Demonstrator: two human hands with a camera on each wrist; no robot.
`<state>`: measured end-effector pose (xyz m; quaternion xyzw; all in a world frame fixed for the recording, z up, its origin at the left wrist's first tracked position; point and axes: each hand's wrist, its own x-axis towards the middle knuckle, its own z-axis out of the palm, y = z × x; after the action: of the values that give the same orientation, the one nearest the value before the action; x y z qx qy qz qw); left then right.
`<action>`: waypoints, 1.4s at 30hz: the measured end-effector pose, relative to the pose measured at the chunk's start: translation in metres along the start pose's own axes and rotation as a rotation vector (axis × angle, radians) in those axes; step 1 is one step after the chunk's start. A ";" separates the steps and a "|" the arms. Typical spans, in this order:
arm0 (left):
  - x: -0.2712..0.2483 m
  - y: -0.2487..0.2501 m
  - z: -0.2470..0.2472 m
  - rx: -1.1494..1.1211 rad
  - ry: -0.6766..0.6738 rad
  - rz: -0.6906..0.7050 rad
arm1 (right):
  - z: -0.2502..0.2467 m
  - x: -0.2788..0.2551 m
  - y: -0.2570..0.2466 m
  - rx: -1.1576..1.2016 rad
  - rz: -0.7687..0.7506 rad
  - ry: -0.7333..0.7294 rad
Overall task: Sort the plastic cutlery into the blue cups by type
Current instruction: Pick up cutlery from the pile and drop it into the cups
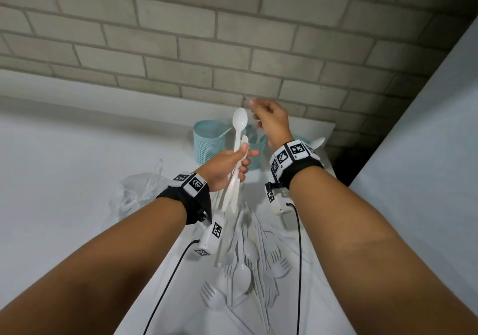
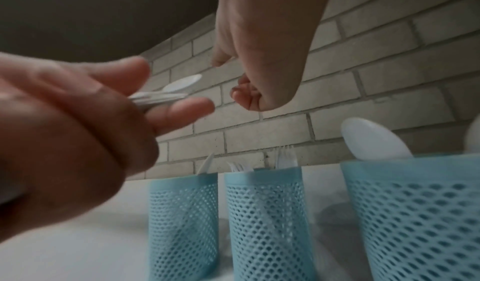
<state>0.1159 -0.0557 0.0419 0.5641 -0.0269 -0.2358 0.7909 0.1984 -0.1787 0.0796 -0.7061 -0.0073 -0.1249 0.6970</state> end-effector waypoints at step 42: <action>-0.008 -0.016 0.017 -0.127 -0.067 -0.013 | -0.106 -0.015 0.044 -0.285 0.067 0.474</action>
<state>0.0977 -0.0718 0.0355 0.5047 -0.0348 -0.2610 0.8222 0.1740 -0.2818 0.0333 -0.7478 0.1969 -0.2633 0.5768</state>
